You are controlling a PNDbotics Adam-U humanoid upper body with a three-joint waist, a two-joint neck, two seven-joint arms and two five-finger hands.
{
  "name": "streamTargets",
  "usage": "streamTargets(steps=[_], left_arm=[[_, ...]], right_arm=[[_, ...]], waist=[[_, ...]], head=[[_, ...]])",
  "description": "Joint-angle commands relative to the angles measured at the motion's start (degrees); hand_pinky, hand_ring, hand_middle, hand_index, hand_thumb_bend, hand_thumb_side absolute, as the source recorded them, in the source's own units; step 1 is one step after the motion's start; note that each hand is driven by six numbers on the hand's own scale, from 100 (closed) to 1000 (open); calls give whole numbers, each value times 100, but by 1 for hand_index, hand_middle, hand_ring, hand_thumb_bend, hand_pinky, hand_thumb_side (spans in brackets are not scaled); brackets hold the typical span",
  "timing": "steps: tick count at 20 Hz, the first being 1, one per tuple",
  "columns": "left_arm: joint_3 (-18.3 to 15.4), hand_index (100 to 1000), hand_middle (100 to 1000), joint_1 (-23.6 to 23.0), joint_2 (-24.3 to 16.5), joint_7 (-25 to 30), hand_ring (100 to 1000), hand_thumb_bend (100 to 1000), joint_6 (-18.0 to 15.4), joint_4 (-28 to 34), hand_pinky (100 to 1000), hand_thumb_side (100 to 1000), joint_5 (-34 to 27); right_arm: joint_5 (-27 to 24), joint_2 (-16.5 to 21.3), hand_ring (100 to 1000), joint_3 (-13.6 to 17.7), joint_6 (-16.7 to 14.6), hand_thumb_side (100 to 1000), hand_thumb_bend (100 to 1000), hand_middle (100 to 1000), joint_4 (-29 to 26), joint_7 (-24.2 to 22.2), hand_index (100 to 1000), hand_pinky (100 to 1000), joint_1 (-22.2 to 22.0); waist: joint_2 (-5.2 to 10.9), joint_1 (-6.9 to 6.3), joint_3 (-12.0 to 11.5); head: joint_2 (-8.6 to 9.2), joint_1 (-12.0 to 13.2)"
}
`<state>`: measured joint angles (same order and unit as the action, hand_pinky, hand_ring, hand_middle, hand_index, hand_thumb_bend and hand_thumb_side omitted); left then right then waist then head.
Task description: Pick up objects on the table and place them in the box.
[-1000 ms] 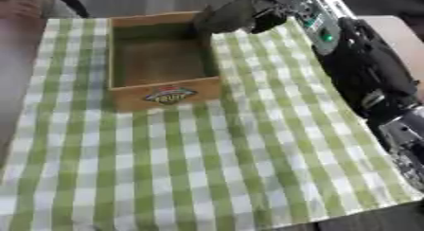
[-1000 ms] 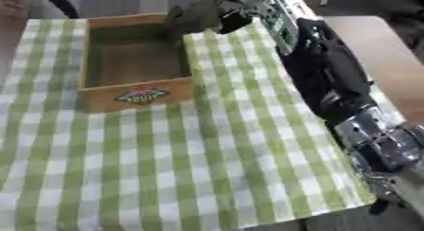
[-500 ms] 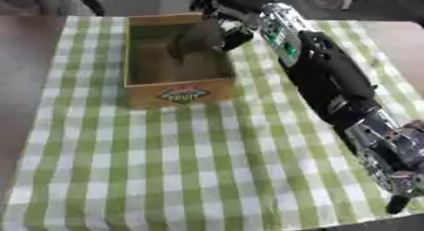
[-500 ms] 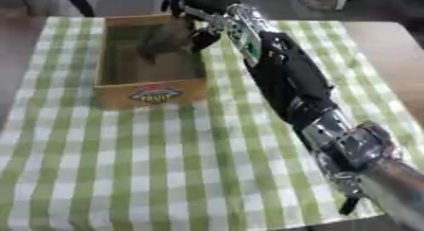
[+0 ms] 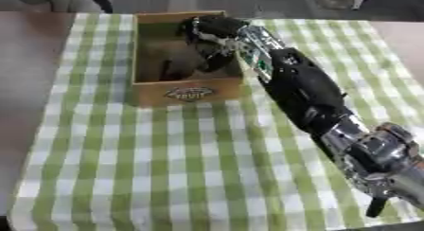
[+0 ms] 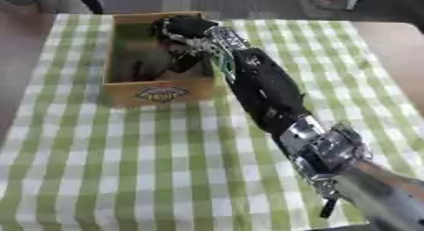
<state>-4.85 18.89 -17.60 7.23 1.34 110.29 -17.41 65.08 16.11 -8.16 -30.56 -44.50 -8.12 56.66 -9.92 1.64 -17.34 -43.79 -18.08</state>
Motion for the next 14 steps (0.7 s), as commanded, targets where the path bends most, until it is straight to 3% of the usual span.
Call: streamTargets(steps=[1, 4, 6, 10, 14], left_arm=[[-12, 581, 541, 89, -76, 26, 635, 111, -5, 85, 546, 635, -17], [-13, 581, 541, 78, -81, 31, 635, 111, -4, 82, 545, 635, -9], [-18, 581, 541, 67, -87, 32, 636, 110, -4, 80, 545, 636, -1], [-52, 581, 541, 28, -117, 14, 635, 111, -11, 74, 545, 637, 25], [-80, 581, 541, 2, -150, -13, 635, 113, -17, 72, 545, 636, 48]], right_arm=[[291, 27, 901, 6, -86, 308, 164, 876, 14, 114, 599, 843, 97], [484, 35, 940, -46, -310, 439, 211, 917, -7, -90, 768, 888, 85], [542, 68, 953, -52, -444, 457, 235, 930, -79, -297, 840, 904, 84], [461, 261, 963, -50, -565, 421, 260, 940, -484, -434, 915, 920, 100], [19, 561, 954, 13, -506, 349, 246, 932, -947, -357, 932, 914, 122]], waist=[[74, -36, 1], [76, -31, 27], [78, -31, 46], [84, -21, 114], [95, 0, 194]], head=[[-33, -16], [-33, -10], [-33, 9], [-33, 72], [-33, 157]])
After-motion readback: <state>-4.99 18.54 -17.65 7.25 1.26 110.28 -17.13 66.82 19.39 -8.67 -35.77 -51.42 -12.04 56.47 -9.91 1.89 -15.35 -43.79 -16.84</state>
